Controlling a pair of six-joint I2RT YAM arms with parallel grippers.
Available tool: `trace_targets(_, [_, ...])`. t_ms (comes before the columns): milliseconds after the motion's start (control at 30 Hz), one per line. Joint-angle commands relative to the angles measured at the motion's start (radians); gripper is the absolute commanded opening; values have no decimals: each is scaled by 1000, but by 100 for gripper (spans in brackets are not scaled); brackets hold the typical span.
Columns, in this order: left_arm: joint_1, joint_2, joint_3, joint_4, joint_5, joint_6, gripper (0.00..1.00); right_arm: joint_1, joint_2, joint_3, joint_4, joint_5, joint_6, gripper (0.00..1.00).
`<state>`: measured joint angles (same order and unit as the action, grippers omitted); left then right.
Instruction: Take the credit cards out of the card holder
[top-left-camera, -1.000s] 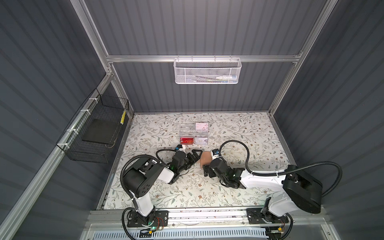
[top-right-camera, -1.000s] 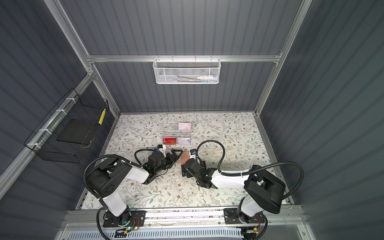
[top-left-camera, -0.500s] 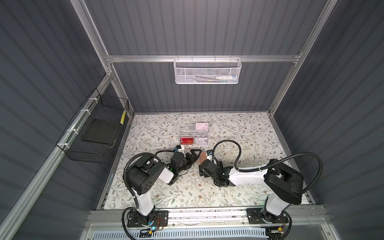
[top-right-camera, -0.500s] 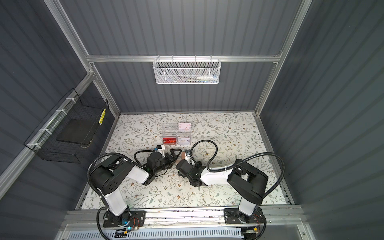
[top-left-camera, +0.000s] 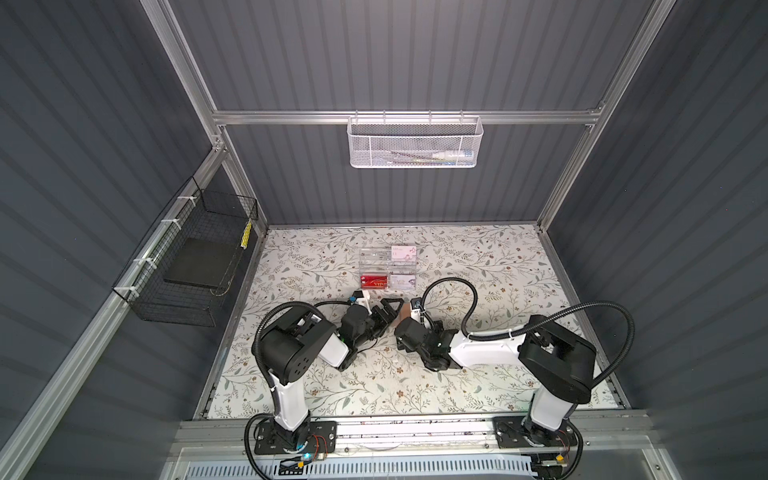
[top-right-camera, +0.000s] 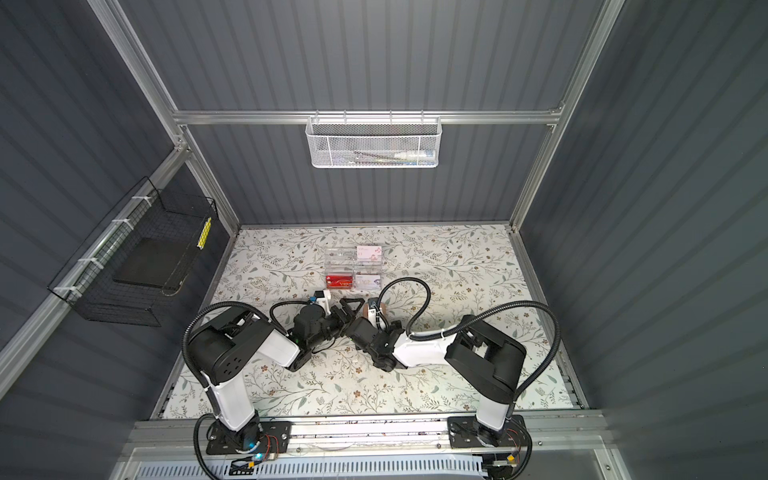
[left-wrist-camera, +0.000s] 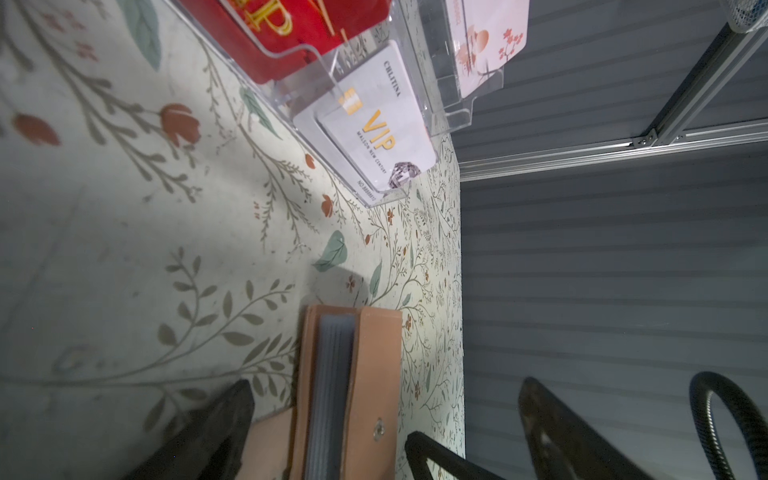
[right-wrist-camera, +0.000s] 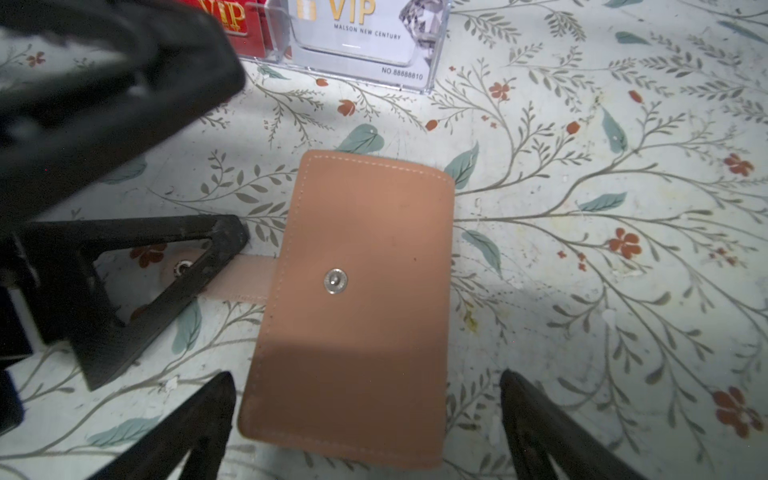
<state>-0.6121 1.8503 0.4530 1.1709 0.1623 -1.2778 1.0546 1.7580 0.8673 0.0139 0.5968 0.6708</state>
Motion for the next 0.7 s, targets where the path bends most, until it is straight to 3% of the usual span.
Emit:
trace_targets(0, [10, 63, -42, -170, 6, -7, 100, 1, 15, 16, -48, 50, 15, 99])
trace_targets(667, [44, 113, -63, -118, 35, -13, 100, -46, -76, -61, -20, 28, 2, 99])
